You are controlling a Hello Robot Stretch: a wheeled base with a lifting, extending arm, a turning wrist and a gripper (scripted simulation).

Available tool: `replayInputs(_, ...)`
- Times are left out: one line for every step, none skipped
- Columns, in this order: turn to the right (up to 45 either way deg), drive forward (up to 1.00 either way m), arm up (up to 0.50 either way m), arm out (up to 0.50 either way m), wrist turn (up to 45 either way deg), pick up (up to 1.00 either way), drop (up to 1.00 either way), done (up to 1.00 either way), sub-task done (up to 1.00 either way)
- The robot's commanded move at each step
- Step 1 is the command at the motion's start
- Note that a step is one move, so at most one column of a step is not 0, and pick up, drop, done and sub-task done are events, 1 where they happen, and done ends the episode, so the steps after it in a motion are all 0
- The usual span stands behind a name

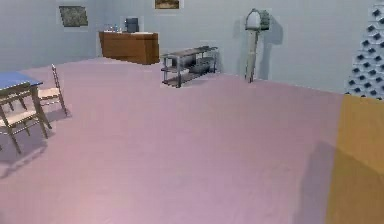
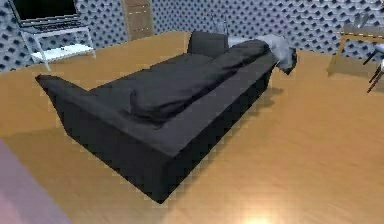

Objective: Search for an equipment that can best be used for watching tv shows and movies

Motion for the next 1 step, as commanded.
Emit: replayInputs(36.0, 0.00, 0.00, 0.00, 0.0, 0.00, 0.00, 0.00, 0.00)
